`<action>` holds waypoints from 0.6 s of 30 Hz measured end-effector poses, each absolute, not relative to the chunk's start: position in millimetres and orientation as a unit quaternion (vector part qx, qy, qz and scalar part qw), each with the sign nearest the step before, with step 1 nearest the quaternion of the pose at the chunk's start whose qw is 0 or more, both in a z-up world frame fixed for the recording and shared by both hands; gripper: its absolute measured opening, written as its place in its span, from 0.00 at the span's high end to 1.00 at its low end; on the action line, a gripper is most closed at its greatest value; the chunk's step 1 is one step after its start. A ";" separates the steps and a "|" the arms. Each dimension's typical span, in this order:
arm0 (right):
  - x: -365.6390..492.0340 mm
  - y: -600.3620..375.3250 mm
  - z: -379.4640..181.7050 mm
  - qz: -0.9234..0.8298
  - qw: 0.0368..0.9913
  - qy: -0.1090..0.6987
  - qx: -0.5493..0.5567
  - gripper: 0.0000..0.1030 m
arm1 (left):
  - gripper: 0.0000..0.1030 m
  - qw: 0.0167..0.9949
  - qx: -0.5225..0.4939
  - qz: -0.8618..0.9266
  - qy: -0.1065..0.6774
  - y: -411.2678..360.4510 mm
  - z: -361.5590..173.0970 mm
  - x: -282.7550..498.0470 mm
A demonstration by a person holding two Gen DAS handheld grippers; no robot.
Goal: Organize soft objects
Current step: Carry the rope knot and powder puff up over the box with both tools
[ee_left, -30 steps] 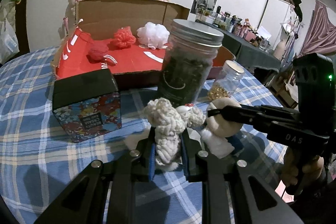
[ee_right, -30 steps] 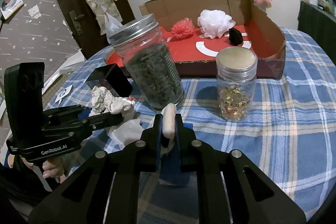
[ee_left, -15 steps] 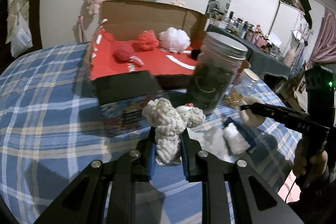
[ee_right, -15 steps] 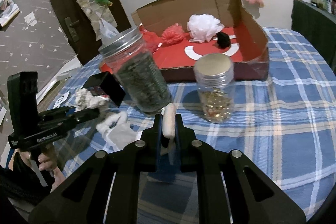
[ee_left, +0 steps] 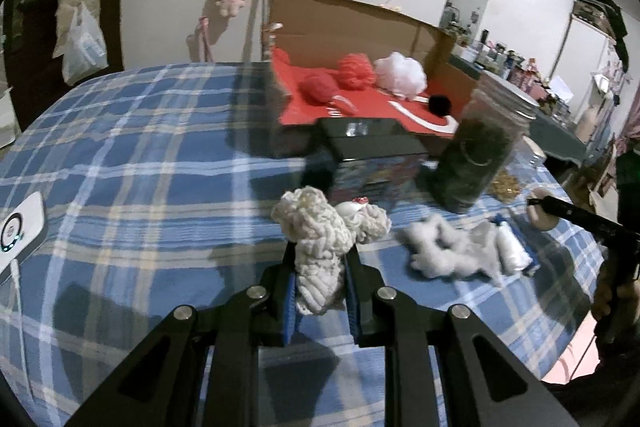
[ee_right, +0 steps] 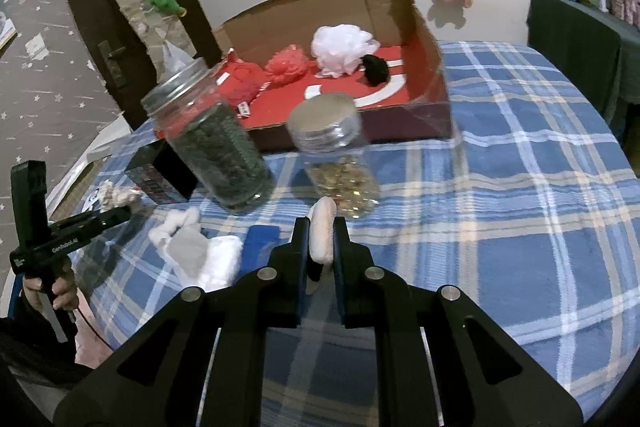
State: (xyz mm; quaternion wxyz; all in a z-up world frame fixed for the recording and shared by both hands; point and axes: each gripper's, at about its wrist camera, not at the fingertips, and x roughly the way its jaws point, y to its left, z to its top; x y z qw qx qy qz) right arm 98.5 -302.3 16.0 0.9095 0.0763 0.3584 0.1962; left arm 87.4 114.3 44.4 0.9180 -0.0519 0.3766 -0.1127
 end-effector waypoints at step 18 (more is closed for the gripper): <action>113.2 -325.4 21.7 0.160 0.921 0.355 0.037 0.90 | 0.80 0.925 -0.051 -0.101 0.364 144.2 41.7 115.9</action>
